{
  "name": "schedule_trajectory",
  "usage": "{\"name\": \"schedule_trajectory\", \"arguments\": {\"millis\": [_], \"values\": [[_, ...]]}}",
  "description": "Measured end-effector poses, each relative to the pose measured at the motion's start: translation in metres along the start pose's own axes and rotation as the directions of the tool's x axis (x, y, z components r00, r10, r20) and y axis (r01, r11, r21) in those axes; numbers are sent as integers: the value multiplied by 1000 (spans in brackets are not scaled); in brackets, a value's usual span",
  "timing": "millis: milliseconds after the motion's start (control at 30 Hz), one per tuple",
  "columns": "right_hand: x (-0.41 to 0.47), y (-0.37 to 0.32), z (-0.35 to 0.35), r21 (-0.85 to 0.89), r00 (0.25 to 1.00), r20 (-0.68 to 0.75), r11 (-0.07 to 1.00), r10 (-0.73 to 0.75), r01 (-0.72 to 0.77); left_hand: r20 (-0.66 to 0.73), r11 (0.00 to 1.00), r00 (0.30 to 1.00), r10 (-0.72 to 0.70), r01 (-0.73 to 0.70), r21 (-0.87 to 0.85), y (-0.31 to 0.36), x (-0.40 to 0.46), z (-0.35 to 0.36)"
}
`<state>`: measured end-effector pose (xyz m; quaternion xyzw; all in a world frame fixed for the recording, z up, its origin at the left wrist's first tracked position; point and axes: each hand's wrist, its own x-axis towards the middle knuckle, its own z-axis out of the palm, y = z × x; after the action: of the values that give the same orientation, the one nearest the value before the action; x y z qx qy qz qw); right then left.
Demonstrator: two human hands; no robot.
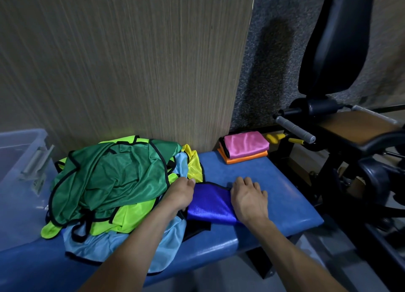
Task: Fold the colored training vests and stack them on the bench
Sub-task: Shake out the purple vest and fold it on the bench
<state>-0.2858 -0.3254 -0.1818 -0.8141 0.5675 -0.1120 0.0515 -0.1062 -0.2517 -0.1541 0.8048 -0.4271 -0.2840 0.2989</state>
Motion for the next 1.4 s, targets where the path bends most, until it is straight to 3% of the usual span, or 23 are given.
{"name": "schedule_trajectory", "arguments": {"millis": [167, 367, 500, 733, 1033, 1233, 1400], "values": [[1, 0, 0, 33, 1000, 4, 999, 19, -19, -75, 985, 997, 2, 11, 171, -2, 4, 6], [1, 0, 0, 31, 999, -5, 999, 41, -41, -126, 978, 986, 106, -81, 193, -3, -18, -3], [1, -2, 0, 21, 999, -7, 999, 50, -50, -68, 948, 984, 168, -142, 285, -5, -43, -12], [-1, -5, -2, 12, 998, 0, 998, 65, -65, 13, 993, 998, 63, -64, 98, -5, -56, -15], [-3, -6, -3, 14, 998, -12, 998, 59, -59, -183, 977, 972, 146, -113, 180, -6, -63, -1], [-4, -6, -4, 9, 998, -11, 998, 56, -56, -147, 991, 986, 78, -61, 120, -9, -59, 1], [-4, -6, -4, 22, 999, -16, 999, 50, -50, -78, 988, 997, -20, 8, -151, -8, -54, 4]]}}
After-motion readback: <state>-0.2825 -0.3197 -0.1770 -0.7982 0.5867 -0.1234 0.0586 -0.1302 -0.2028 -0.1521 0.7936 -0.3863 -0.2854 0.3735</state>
